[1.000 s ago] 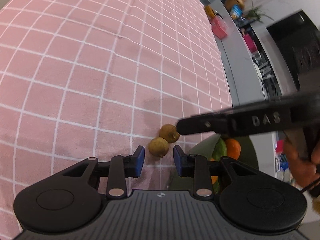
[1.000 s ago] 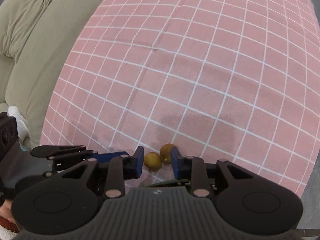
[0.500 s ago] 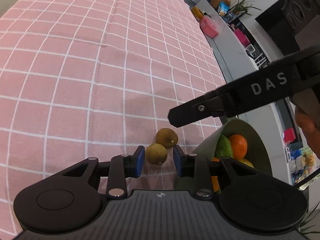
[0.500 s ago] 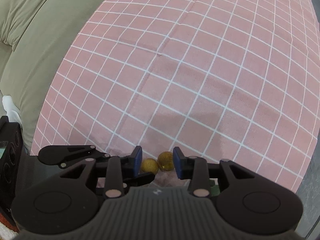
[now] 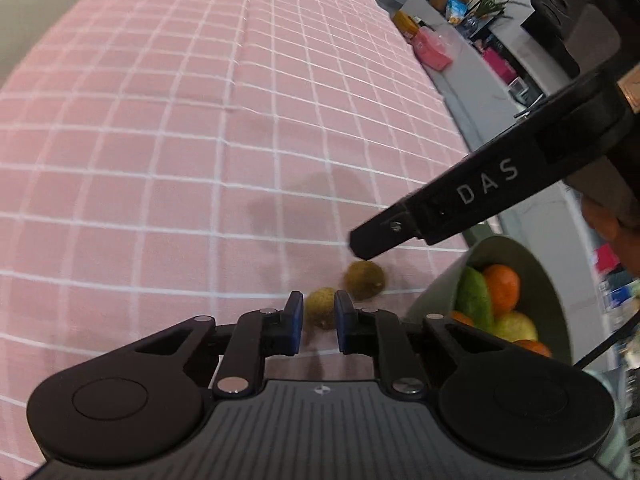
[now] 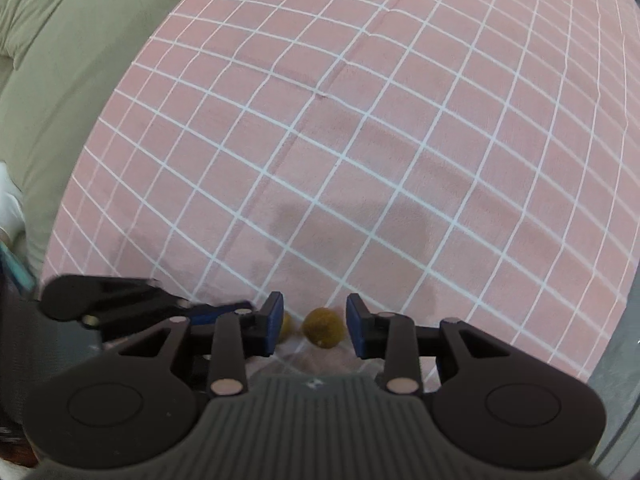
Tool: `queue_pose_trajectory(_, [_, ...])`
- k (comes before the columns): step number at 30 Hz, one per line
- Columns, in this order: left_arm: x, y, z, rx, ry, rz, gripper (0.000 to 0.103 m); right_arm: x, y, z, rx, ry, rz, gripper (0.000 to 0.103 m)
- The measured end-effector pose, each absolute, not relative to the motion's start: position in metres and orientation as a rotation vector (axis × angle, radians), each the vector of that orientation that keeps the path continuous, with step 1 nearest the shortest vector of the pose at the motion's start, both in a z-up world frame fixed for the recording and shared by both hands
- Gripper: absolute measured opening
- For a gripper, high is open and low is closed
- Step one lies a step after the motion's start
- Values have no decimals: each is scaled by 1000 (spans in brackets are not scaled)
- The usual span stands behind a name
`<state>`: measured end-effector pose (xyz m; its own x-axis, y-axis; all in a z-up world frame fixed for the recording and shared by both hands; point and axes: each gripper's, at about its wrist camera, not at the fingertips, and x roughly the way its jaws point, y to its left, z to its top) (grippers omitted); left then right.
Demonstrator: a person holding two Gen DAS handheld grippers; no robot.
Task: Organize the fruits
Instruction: 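Grasp a kiwi with the left tool while the right tool grasps another kiwi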
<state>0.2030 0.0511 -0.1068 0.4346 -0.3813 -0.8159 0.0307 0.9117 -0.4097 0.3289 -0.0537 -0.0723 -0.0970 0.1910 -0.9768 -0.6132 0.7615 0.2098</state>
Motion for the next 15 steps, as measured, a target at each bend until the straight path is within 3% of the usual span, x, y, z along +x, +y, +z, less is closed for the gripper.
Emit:
queue_pose_trajectory(5, [192, 63, -100, -332, 1085, -285, 19, 330, -47, -77, -416, 1547, 715, 31])
queue_pose_trajectory(9, [185, 64, -97, -280, 1084, -295, 28, 323, -39, -84, -500, 1563, 735, 32])
queue_pose_trajectory(15, [186, 53, -101, -274, 1101, -362, 31, 315, -32, -96, -610, 1570, 752, 31])
